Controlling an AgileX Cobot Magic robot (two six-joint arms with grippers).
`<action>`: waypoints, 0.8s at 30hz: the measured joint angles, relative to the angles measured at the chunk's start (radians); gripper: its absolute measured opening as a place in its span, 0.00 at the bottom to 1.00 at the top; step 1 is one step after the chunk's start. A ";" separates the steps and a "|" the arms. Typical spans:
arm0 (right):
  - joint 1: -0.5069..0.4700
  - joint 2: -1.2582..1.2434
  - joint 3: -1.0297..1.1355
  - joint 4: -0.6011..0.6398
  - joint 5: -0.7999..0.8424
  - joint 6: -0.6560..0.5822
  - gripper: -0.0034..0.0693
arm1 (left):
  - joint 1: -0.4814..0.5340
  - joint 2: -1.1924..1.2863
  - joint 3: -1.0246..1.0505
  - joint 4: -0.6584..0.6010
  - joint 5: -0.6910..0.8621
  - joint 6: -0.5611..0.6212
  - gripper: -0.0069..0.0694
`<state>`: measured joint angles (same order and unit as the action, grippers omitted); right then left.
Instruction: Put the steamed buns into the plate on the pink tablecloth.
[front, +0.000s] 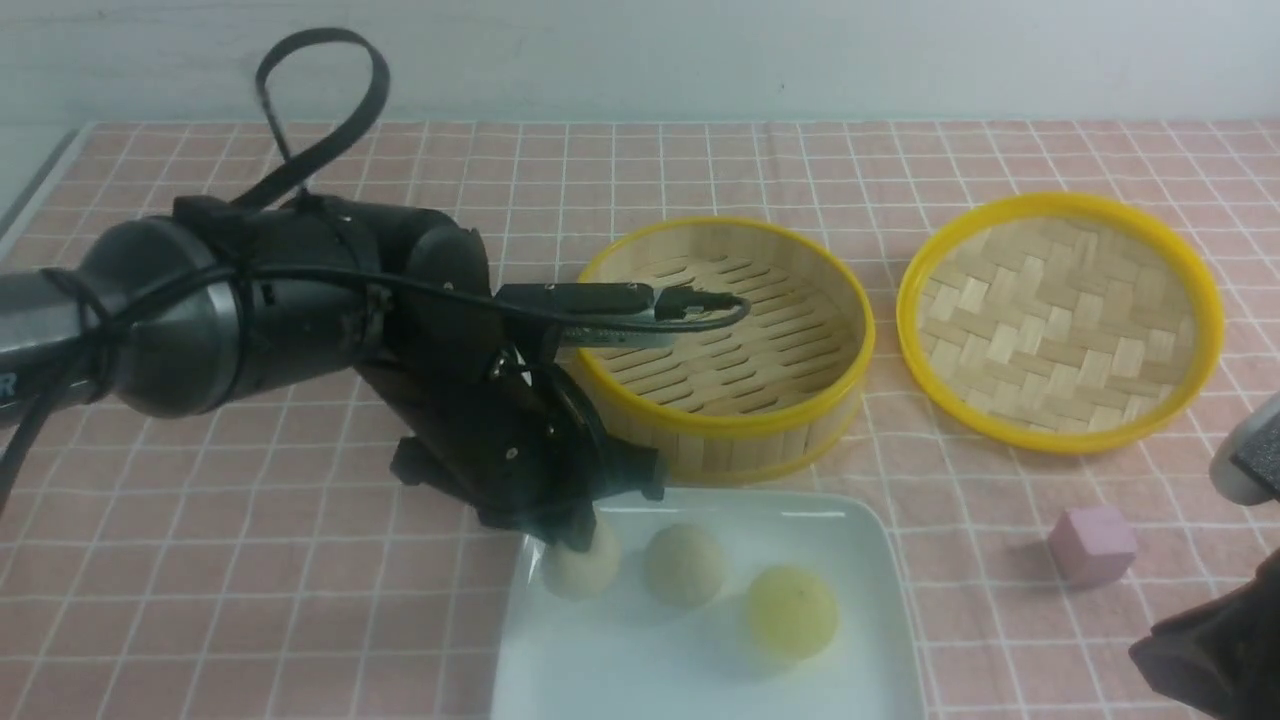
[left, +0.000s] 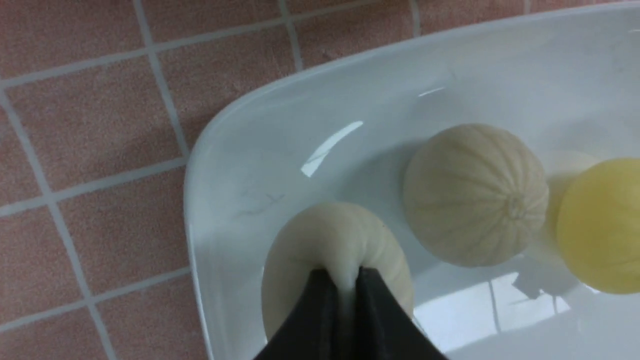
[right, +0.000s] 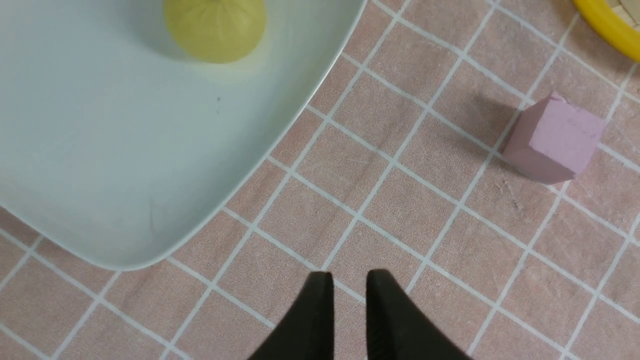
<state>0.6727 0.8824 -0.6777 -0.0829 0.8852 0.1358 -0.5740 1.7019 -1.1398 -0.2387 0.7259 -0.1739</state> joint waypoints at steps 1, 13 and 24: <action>0.000 -0.004 -0.001 0.000 0.027 0.000 0.22 | 0.000 0.003 0.000 -0.018 -0.004 0.000 0.16; 0.000 -0.321 -0.072 0.003 0.352 0.019 0.03 | 0.000 0.044 -0.003 -0.072 -0.010 -0.001 0.47; 0.000 -0.686 0.182 -0.076 -0.159 0.077 0.03 | 0.000 0.043 -0.059 -0.066 0.061 -0.001 0.58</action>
<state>0.6727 0.1967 -0.4955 -0.1594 0.7258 0.2128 -0.5740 1.7450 -1.1986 -0.3048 0.7865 -0.1752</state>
